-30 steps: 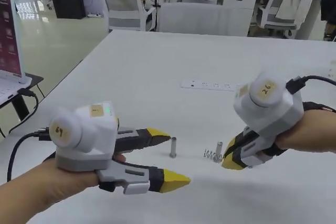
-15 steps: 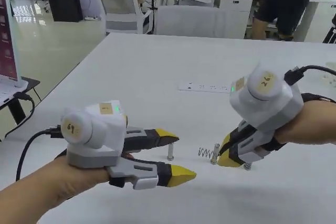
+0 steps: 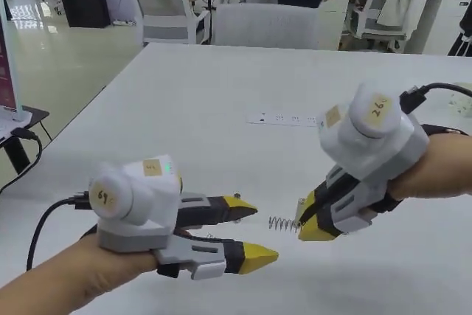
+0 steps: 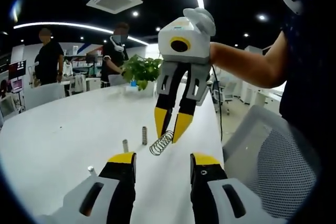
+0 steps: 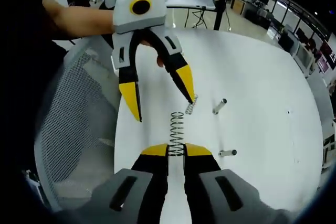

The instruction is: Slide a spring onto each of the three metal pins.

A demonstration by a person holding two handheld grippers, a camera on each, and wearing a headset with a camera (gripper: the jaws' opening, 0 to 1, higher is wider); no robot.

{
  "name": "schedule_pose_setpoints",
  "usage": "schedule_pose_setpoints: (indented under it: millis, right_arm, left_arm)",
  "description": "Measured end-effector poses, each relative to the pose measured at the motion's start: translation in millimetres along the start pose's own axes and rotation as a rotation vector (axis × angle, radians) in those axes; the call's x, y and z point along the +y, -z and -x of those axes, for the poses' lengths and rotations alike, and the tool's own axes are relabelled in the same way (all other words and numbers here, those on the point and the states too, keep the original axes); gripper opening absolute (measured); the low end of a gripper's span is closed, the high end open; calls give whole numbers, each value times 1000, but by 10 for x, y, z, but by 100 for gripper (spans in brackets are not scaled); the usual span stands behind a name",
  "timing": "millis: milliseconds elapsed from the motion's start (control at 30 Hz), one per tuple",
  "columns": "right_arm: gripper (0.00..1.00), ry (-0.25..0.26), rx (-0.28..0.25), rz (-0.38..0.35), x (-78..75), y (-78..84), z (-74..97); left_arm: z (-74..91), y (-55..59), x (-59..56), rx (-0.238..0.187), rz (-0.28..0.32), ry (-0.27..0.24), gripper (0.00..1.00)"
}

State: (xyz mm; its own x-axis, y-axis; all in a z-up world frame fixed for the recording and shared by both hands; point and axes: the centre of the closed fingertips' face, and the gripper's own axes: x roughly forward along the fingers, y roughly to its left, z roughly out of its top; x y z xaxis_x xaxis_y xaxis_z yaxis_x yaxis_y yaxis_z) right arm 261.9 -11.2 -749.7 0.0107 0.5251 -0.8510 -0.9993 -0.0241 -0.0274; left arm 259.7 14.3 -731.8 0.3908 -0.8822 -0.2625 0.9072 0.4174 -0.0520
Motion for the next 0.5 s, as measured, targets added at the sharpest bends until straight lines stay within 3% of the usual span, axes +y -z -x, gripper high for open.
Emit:
schedule_pose_setpoints:
  millis: [300,500]
  right_arm:
    - [8,-25,-13,74,65,-102,-1]
    - [8,-20,-7,120,61,-87,6]
  left_arm:
    - [-21,-16,-61,-9,-4,20,28]
    - [-32,-9,-94,-6,-6,37,20]
